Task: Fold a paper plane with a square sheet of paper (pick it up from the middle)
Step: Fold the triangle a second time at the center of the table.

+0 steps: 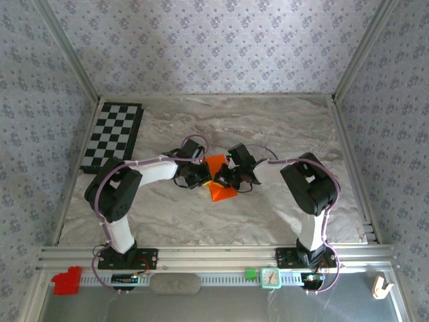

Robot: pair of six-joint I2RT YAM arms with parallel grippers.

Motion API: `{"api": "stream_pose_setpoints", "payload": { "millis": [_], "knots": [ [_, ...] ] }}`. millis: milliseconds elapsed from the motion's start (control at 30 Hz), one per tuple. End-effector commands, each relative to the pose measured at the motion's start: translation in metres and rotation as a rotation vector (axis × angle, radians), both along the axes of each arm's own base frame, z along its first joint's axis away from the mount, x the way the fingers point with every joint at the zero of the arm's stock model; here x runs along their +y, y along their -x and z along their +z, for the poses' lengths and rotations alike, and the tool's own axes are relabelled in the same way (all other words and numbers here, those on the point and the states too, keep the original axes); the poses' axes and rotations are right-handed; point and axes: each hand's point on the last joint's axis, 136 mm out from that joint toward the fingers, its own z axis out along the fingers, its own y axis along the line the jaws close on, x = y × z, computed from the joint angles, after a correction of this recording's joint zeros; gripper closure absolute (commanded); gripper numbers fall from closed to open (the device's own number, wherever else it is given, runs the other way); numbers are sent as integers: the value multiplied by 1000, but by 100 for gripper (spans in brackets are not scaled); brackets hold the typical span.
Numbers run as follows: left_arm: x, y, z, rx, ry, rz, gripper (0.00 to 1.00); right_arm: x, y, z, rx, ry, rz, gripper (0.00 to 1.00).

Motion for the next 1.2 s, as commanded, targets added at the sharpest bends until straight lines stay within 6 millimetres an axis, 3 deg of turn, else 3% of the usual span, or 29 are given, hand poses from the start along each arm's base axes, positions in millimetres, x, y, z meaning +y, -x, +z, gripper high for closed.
{"api": "stream_pose_setpoints", "payload": {
  "millis": [0, 267, 433, 600, 933, 1167],
  "knots": [
    [4, -1, -8, -7, -65, -7, 100, -18, 16, -30, 87, 94, -19, 100],
    [14, 4, -18, 13, -135, -16, 100, -14, 12, -21, 63, 67, -17, 100],
    [21, 7, -23, 26, -187, -34, 100, -5, 5, 6, -4, 3, 16, 98],
    [21, 7, -25, 23, -203, -75, 100, -7, 11, 26, -91, -4, 120, 94],
    [16, 2, -22, 10, -206, -125, 100, -15, 17, 9, -82, 9, 164, 95],
    [13, -1, -19, 0, -197, -150, 100, -22, 17, -14, -37, 67, 135, 95]
  ]
}}
